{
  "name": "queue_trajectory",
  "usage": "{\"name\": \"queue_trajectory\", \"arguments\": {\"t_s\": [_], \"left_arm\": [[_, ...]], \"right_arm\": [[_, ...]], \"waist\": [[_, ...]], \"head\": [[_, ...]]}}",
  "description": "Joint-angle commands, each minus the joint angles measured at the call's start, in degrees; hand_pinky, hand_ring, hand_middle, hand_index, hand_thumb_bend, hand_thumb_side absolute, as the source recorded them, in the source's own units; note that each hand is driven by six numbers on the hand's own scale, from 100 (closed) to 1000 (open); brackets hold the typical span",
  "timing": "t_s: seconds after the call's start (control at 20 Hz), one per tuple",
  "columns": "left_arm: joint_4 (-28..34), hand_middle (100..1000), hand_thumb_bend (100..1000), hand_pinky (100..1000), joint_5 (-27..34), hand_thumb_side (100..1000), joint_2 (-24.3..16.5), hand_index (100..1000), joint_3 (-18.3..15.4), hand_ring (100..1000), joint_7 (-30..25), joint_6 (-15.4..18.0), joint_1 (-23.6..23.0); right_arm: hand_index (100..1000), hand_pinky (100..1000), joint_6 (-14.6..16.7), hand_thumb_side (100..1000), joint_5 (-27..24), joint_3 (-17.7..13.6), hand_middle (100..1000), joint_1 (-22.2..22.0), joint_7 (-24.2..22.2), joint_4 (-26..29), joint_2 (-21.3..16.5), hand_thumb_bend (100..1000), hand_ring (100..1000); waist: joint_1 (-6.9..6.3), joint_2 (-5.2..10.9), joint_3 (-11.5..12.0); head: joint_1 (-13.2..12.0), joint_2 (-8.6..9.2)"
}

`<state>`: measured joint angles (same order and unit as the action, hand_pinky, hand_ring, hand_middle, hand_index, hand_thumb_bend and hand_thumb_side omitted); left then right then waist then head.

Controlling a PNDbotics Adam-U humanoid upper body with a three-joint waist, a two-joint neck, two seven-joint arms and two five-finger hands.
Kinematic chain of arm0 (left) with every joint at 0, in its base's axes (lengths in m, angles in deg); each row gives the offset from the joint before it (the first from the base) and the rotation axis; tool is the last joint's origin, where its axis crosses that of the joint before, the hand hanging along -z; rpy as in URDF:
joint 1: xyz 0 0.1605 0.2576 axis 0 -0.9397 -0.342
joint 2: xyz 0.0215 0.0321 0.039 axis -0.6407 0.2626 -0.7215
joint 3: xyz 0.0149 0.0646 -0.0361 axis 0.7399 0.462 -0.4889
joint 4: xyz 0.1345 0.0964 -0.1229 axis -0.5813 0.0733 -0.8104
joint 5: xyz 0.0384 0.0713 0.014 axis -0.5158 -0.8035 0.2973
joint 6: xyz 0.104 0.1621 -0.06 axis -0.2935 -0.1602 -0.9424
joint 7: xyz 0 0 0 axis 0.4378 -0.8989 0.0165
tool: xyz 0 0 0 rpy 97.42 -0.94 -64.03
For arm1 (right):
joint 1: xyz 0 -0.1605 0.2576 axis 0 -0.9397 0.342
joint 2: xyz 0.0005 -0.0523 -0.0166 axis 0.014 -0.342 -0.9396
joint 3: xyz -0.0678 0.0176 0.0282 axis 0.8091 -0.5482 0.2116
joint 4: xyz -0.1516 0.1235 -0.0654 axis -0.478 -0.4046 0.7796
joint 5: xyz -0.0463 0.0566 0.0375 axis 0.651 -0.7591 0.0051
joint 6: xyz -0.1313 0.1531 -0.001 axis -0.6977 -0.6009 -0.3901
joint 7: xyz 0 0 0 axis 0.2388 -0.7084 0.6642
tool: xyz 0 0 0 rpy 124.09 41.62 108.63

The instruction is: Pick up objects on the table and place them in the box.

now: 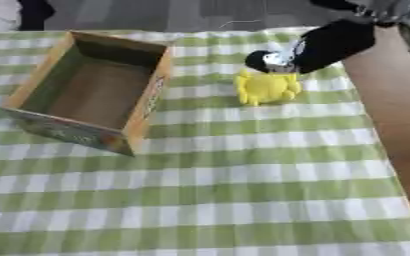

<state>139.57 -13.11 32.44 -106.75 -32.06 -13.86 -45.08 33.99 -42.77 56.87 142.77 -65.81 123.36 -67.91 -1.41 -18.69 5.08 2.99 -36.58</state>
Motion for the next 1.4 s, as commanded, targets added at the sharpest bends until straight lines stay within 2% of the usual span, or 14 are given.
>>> {"name": "queue_trajectory", "arguments": {"t_s": [0.05,0.4,0.85,1.1,1.4], "left_arm": [[1.1,582,100,742,-0.2,928,-1.3,753,-0.4,604,0.0,-0.2,0.4],[1.1,583,100,742,-0.2,928,-1.4,753,-0.4,605,0.0,-0.5,0.5],[1.1,583,100,742,-0.2,928,-1.5,752,-0.3,606,-0.3,-0.6,0.3],[1.1,583,100,743,-0.1,927,-1.4,752,-0.3,607,-0.4,-0.6,0.2],[1.1,583,100,743,-0.1,926,-1.4,752,-0.2,607,-0.6,-0.7,0.4]], "right_arm": [[969,858,2.1,568,1.4,0.2,877,2.3,-3.3,-2.8,-0.1,513,938],[1000,869,6.0,467,4.7,2.4,899,6.5,-10.2,-11.2,3.2,459,962],[1000,873,9.8,418,10.9,5.9,926,10.8,-10.6,-23.4,8.2,404,973],[1000,873,11.4,394,14.4,7.0,963,11.9,-10.6,-29.5,10.6,449,989],[1000,869,13.5,386,18.3,7.4,967,12.0,-10.6,-34.3,11.9,457,991]], "waist": [[0.13,0.96,0.1],[0.48,1.26,0.5],[0.43,1.68,0.7],[0.36,1.75,0.9],[0.42,1.57,0.9]], "head": [[-0.1,0.78],[0.1,1.24],[0.5,1.22],[0.7,1.33],[0.8,1.49]]}}
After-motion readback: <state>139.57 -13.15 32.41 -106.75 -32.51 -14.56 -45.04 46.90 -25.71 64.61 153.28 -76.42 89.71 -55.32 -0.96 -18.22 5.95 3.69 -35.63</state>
